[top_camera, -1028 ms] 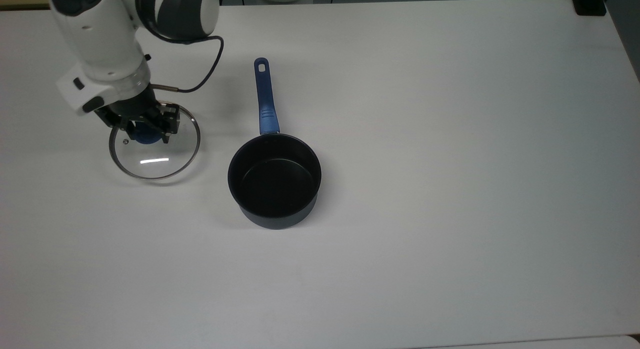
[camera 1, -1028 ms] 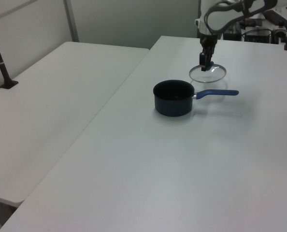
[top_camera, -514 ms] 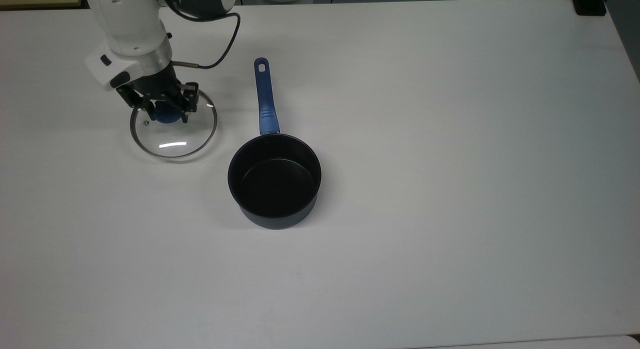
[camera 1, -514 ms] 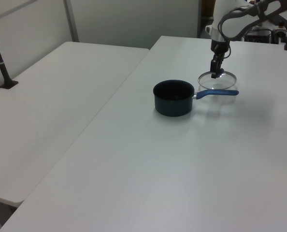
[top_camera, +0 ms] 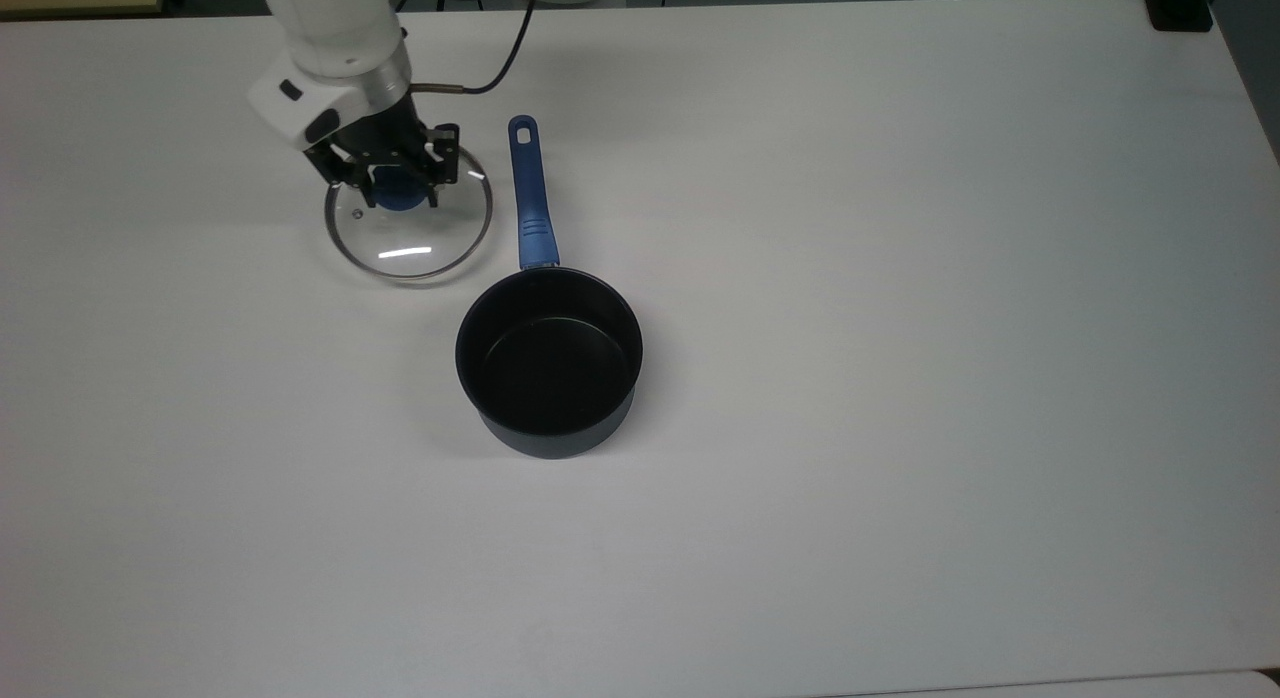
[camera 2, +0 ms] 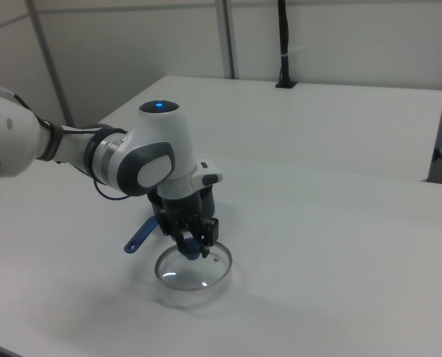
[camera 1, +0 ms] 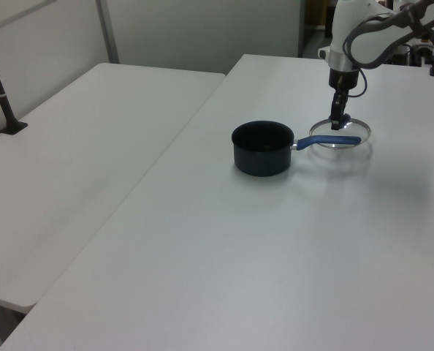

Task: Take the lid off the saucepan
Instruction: 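Set the glass lid down on the table beside the saucepan handle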

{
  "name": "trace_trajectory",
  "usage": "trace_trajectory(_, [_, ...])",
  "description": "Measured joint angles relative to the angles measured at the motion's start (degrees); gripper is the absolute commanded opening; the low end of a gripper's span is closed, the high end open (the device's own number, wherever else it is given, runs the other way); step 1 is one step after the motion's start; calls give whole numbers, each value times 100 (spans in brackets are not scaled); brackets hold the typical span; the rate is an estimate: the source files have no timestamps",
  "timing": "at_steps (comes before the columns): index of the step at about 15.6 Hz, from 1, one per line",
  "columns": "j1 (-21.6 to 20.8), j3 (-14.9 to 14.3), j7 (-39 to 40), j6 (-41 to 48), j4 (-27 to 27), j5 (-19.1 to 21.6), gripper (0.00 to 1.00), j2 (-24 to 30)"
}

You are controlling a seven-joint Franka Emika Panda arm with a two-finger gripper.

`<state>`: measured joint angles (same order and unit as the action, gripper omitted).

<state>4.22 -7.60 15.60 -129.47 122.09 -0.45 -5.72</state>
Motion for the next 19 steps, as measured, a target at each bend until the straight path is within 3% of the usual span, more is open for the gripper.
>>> trace_trajectory(11, [-449, 84, 11, 0, 260, 0, 40, 32])
trace_trajectory(19, [-418, 55, 129, 0, 303, -1, 43, 8])
